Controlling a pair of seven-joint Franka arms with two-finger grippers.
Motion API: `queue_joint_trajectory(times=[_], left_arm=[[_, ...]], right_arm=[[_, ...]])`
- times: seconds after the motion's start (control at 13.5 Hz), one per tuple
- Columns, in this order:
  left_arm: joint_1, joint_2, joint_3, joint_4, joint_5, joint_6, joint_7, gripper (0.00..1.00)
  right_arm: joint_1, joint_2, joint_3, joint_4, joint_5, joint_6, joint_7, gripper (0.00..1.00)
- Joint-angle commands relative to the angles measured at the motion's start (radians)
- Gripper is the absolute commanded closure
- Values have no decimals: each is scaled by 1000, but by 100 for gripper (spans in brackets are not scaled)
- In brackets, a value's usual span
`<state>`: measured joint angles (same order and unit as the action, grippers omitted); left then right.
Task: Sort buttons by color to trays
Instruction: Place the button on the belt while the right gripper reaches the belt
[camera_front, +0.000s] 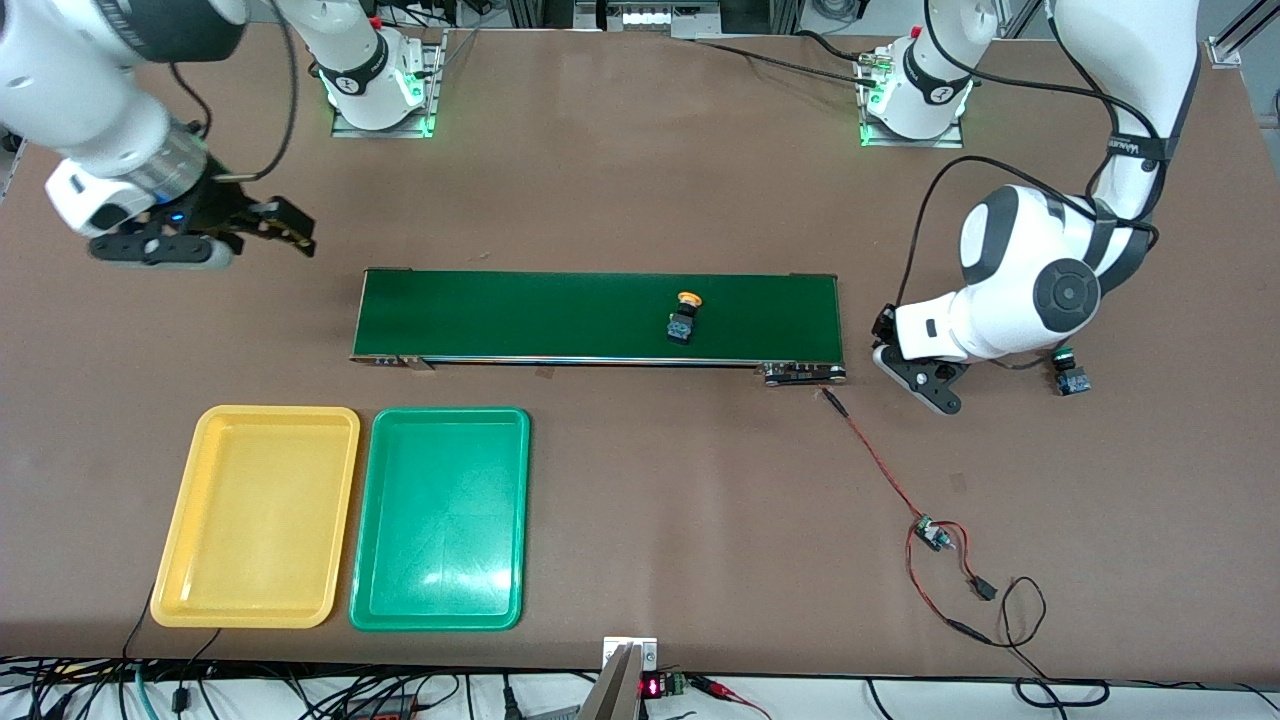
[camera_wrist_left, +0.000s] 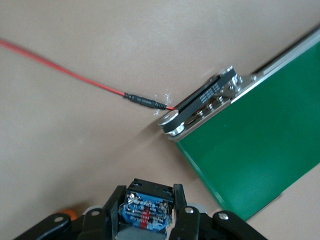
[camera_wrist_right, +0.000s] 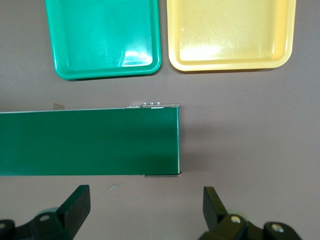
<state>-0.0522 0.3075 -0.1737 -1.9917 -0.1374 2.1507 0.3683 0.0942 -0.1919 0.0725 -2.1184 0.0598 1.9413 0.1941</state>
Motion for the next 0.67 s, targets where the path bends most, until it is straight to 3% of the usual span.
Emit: queue_joint_trajectory(times=[0.0, 0.15, 0.59], left_arm=[[-57, -91, 3, -81, -7, 0, -236, 100], [-83, -96, 3, -91, -8, 5, -371, 100], [-132, -61, 2, -99, -8, 87, -512, 100]], right_arm=[[-5, -110, 3, -158, 11, 93, 5, 0], [-2, -107, 36, -163, 9, 90, 60, 0], [-50, -40, 294, -161, -9, 155, 309, 0]])
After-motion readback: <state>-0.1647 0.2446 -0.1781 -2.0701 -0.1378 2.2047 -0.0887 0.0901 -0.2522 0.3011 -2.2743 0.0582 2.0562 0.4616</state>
